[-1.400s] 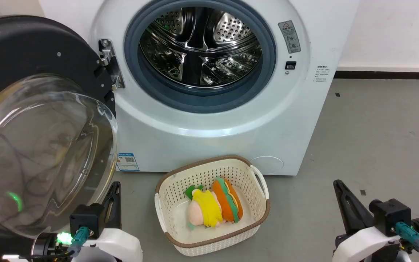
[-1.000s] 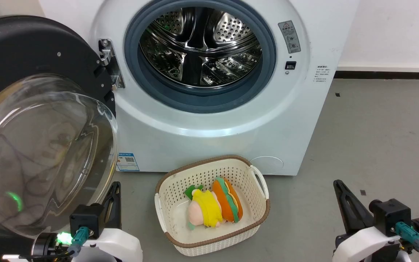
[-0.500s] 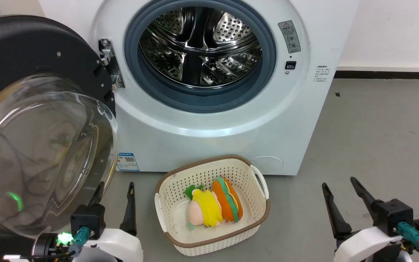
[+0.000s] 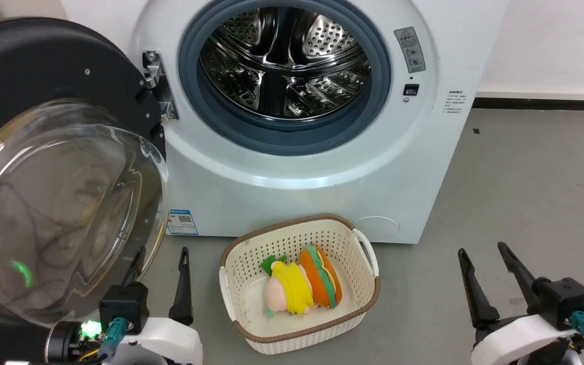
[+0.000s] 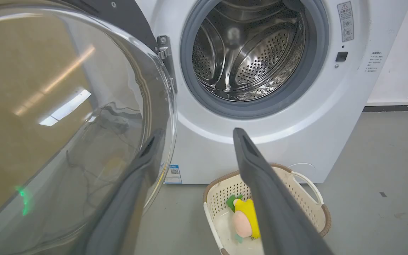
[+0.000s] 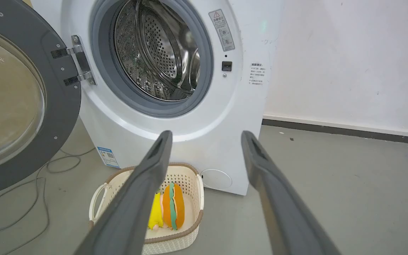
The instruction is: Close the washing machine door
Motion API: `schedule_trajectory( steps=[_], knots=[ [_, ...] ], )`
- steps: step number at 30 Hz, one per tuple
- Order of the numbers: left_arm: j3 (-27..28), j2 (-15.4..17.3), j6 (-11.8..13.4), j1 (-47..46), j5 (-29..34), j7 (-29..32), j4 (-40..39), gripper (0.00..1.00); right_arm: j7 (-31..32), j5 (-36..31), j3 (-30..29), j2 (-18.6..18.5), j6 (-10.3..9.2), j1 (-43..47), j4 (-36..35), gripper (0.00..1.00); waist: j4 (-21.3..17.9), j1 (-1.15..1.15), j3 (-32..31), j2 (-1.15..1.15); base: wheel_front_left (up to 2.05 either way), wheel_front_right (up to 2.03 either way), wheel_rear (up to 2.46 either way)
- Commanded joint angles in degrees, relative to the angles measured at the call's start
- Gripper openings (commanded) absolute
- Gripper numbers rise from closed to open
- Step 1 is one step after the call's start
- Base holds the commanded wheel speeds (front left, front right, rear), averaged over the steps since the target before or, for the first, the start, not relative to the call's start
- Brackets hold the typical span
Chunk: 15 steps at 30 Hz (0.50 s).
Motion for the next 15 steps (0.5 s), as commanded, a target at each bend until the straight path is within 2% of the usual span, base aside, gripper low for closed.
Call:
schedule_trajectory(
  steps=[1, 3, 4, 6, 7, 15],
  knots=[
    [-0.4, 0.3, 0.6, -1.1, 0.4, -0.7, -0.6, 1.00, -0.6, 0.7, -0.3, 0.0, 0.01, 0.2, -0.3, 1.00, 0.3, 0.00, 0.1, 0.00, 0.00, 0.00, 0.00],
    [-0.7, 0.5, 0.9, -1.4, 0.5, -0.9, -1.1, 1.00, -0.8, 1.1, -0.5, 0.0, 0.01, 0.2, -0.4, 1.00, 0.6, 0.00, 0.2, 0.00, 0.00, 0.00, 0.00],
    [-0.8, 0.6, 1.1, -1.5, 0.5, -1.0, -1.4, 0.57, -0.9, 1.3, -0.6, 0.0, 0.01, 0.2, -0.4, 1.00, 0.8, 0.00, 0.3, 0.00, 0.00, 0.00, 0.00],
    [-1.1, 0.8, 1.4, -1.9, 0.6, -1.3, -2.0, 0.03, -1.2, 1.7, -0.8, 0.0, 0.01, 0.2, -0.4, 1.00, 1.2, 0.00, 0.4, 0.00, 0.00, 0.00, 0.00],
    [-1.2, 0.9, 1.6, -2.0, 0.6, -1.4, -2.3, 0.00, -1.3, 1.9, -0.9, 0.0, 0.01, 0.2, -0.4, 1.00, 1.5, 0.00, 0.5, 0.00, 0.00, 0.00, 0.00],
    [-1.9, 1.6, 3.0, -3.7, 0.1, -2.4, -5.0, 0.00, -2.2, 3.4, -1.6, 0.1, 0.01, 0.1, -0.3, 1.00, 3.5, 0.00, 1.0, 0.00, 0.00, 0.00, 0.00]
  ],
)
